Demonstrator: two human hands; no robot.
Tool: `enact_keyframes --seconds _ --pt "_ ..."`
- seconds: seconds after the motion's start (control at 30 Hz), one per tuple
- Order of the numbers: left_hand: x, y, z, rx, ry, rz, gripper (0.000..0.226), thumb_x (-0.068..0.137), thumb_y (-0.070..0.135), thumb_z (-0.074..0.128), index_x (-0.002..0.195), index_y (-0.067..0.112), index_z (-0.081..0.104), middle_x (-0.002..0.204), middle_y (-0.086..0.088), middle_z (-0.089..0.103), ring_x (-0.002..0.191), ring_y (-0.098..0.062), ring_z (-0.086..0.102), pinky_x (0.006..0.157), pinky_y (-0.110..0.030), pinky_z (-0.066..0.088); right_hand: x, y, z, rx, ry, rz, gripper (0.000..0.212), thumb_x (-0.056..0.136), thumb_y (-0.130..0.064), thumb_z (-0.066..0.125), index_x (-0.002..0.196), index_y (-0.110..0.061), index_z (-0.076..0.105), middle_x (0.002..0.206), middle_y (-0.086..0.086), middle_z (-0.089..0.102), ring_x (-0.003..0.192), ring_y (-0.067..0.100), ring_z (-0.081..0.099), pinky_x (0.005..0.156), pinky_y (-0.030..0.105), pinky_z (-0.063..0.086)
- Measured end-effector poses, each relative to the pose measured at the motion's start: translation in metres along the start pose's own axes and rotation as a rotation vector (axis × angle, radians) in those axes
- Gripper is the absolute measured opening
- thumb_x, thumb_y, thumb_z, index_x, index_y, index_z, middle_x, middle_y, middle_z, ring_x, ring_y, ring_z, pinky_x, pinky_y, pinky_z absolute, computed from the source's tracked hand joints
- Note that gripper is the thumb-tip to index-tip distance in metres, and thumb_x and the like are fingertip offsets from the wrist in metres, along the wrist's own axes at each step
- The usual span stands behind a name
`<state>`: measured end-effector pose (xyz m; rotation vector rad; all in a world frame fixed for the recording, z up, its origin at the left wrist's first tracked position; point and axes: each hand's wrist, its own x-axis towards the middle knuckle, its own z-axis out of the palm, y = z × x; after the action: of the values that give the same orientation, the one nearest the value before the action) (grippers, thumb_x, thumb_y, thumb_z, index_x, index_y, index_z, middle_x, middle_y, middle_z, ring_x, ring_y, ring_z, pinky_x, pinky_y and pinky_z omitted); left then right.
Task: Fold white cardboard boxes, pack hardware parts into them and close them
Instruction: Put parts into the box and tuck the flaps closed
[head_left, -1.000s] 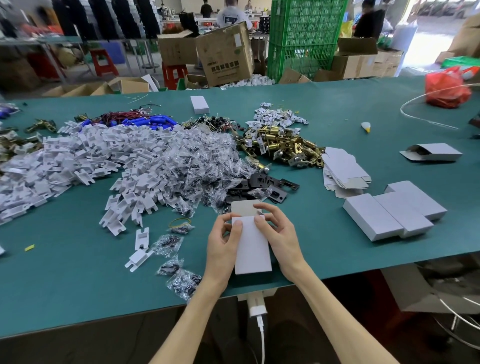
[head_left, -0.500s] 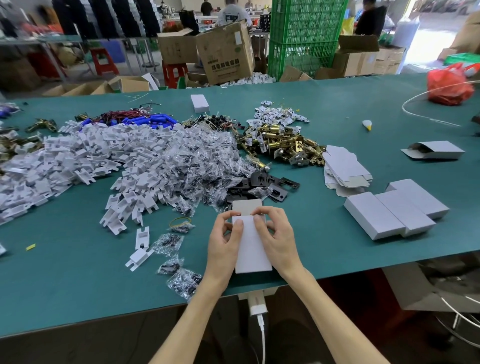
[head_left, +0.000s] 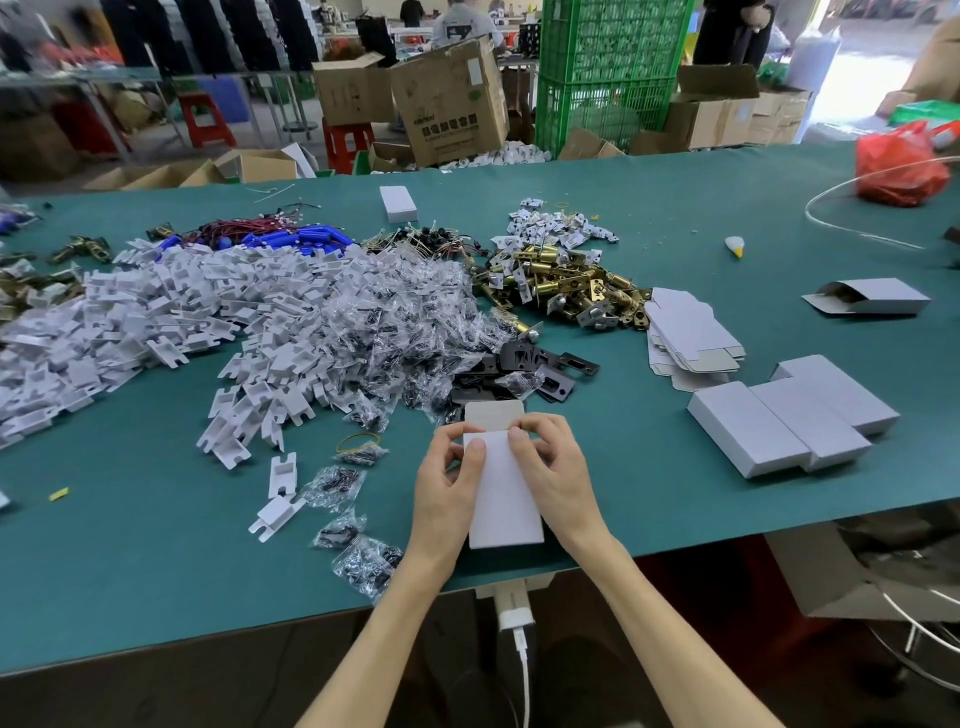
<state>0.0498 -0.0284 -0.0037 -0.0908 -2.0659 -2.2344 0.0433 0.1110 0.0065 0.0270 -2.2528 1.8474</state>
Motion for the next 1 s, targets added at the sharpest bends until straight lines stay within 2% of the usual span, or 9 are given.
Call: enact_keyframes --seconds 0.13,0.23,0.33,0.47,0.6,0.73,0.8,0.93,1.0 --pt "0.0005 -0.0024 0.0001 -0.015 -0.01 -0.011 0.006 0.103 0.032 0.063 0.108 0.035 0.065 0.102 -0.013 0.069 0.077 -0.012 0.068 0.061 -0.029 0.057 -0.0008 0.0011 -0.0008 0.058 0.001 0.051 0.014 0.103 -0.026 0.058 0.096 -0.016 0.065 0.112 0.0 0.056 0.076 0.004 0.06 0.067 0.024 0.046" --pt "0.0012 -0.0021 0.0008 -0.003 -0.006 -0.019 0.01 0.097 0.041 0.063 0.105 0.035 0.065 0.096 0.001 0.071 0.077 -0.008 0.067 0.06 -0.026 0.056 -0.001 0.0005 -0.0028 0.083 0.002 0.047 0.02 0.103 -0.025 0.059 0.091 -0.011 0.066 0.112 0.002 0.058 0.08 0.011 0.06 0.07 0.031 0.048" --pt "0.0015 -0.0028 -0.0013 0.015 0.028 -0.004 0.01 0.097 0.044 0.063 0.098 0.034 0.064 0.085 0.011 0.07 0.071 -0.001 0.063 0.057 -0.022 0.052 -0.0009 -0.0002 -0.0029 0.068 -0.009 0.044 0.024 0.102 -0.026 0.062 0.087 -0.008 0.068 0.115 -0.002 0.059 0.085 0.012 0.062 0.073 0.032 0.048" --pt "0.0018 -0.0044 -0.0038 0.012 0.052 0.015 0.012 0.096 0.042 0.065 0.091 0.031 0.064 0.08 0.01 0.067 0.069 -0.004 0.059 0.057 -0.022 0.05 -0.0011 -0.0001 -0.0032 0.071 -0.006 0.036 0.019 0.099 -0.024 0.065 0.09 -0.009 0.072 0.117 -0.003 0.06 0.088 0.025 0.065 0.073 0.034 0.048" --pt "0.0017 -0.0054 -0.0043 -0.006 0.05 0.042 0.01 0.099 0.032 0.067 0.093 0.025 0.064 0.08 0.009 0.067 0.068 -0.004 0.058 0.056 -0.02 0.048 -0.0018 -0.0006 -0.0049 0.093 -0.004 0.043 0.013 0.098 -0.02 0.067 0.093 -0.01 0.074 0.118 -0.002 0.062 0.091 0.03 0.065 0.075 0.039 0.05" --pt "0.0021 -0.0051 -0.0042 -0.033 0.034 0.042 0.004 0.1 0.027 0.067 0.098 0.024 0.066 0.087 0.004 0.071 0.073 -0.008 0.063 0.058 -0.024 0.052 -0.0049 -0.0035 -0.0049 0.176 -0.036 0.025 0.008 0.099 -0.015 0.066 0.104 -0.019 0.07 0.11 -0.004 0.07 0.092 0.035 0.065 0.075 0.048 0.054" --pt "0.0023 -0.0048 -0.0039 -0.041 0.029 0.053 0.001 0.101 0.024 0.067 0.101 0.024 0.066 0.093 0.003 0.071 0.077 -0.01 0.065 0.061 -0.026 0.055 -0.005 -0.0032 -0.0048 0.191 -0.03 -0.005 0.013 0.098 -0.013 0.067 0.108 -0.022 0.065 0.11 -0.004 0.068 0.095 0.031 0.065 0.077 0.046 0.053" --pt "0.0022 -0.0021 -0.0024 -0.061 0.065 0.061 0.014 0.1 0.021 0.069 0.109 0.028 0.062 0.095 0.006 0.068 0.082 -0.012 0.066 0.066 -0.031 0.058 -0.0049 -0.0038 -0.0043 0.274 -0.016 0.021 0.036 0.095 -0.019 0.071 0.126 -0.029 0.055 0.113 0.006 0.066 0.085 0.024 0.068 0.072 0.041 0.056" --pt "0.0019 -0.001 -0.0014 -0.085 0.072 0.042 0.024 0.099 0.021 0.07 0.117 0.032 0.058 0.095 0.007 0.068 0.083 -0.015 0.069 0.067 -0.034 0.06 -0.0049 -0.0018 -0.0048 0.263 -0.028 0.017 0.035 0.096 -0.02 0.071 0.127 -0.029 0.057 0.112 0.002 0.068 0.083 0.023 0.07 0.069 0.04 0.056"
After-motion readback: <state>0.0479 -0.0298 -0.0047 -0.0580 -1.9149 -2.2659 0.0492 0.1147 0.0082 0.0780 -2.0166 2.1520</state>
